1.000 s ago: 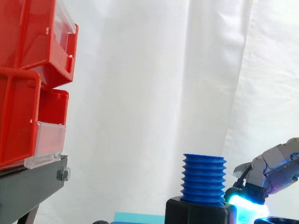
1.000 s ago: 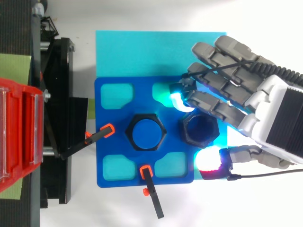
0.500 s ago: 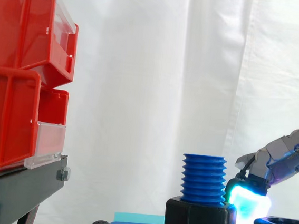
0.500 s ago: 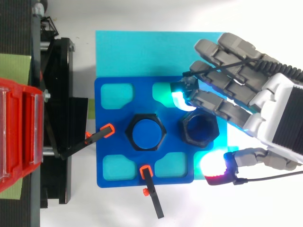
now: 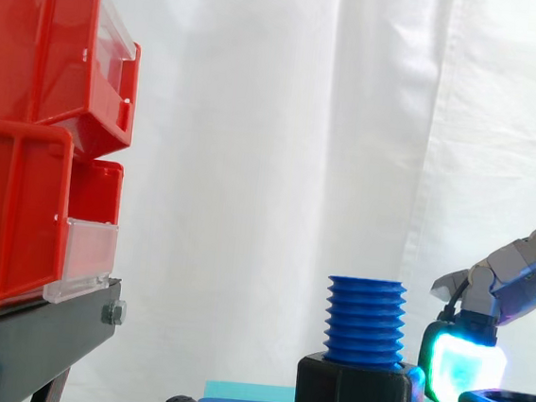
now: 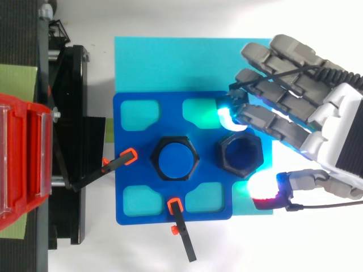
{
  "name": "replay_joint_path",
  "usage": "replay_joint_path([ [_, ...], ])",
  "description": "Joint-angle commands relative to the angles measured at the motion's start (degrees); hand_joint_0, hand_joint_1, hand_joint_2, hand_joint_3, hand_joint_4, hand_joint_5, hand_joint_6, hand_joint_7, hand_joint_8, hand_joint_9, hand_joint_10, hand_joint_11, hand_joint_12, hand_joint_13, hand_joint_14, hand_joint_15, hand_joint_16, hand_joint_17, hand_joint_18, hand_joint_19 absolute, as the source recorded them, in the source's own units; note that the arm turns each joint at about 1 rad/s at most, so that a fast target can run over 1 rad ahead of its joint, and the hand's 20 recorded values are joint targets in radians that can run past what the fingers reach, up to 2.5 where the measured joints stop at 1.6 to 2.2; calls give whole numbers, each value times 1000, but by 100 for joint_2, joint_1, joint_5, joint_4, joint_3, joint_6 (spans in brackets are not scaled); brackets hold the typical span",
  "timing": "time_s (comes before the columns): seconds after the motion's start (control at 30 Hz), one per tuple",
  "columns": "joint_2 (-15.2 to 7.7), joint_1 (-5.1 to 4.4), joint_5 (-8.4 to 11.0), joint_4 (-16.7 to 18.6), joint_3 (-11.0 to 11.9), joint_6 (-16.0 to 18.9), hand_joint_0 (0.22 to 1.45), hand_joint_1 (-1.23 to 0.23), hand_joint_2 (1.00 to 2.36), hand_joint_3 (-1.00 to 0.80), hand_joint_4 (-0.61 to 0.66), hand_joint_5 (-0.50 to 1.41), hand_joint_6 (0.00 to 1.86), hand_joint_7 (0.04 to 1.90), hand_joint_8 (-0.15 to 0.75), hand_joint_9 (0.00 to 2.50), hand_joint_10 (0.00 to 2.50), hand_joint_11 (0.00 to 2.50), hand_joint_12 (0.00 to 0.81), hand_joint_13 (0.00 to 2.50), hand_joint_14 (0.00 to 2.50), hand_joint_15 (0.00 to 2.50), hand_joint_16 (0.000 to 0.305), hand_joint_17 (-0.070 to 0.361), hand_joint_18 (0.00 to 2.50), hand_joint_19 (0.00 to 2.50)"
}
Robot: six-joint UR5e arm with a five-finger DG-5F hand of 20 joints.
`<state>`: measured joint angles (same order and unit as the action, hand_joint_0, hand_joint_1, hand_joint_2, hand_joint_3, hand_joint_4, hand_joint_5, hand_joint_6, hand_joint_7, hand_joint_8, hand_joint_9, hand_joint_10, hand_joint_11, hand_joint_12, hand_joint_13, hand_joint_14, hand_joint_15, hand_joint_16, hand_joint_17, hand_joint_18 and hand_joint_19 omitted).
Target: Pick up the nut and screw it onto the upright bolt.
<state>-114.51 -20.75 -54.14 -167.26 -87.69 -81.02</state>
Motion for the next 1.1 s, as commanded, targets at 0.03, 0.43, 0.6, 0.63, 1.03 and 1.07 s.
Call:
replay_joint_path([
  [0.03,17,9,0,-52,-3,7,491,-722,1000,-500,257,-202,503,883,297,367,0,0,393,234,0,0,51,114,76,0],
  [0.43,17,9,0,-52,-3,7,510,-715,1000,-500,292,-154,503,1118,307,454,0,0,382,297,0,0,48,108,156,0],
  [0.6,17,27,0,-52,6,7,521,-695,1000,-500,281,-136,502,1194,307,498,0,15,379,328,0,0,47,105,192,0],
  [0.63,17,27,-9,-52,-3,7,526,-692,1000,-500,281,-135,502,1210,307,502,0,16,378,334,0,0,46,104,196,0],
  [1.03,430,71,-71,-52,-3,-11,534,-649,1000,-500,284,-122,501,1265,307,542,0,32,372,364,0,0,45,102,227,0],
  [1.07,474,71,-71,-52,-3,-11,534,-646,1000,-500,284,-122,501,1261,307,542,0,32,372,365,0,0,45,102,227,0],
])
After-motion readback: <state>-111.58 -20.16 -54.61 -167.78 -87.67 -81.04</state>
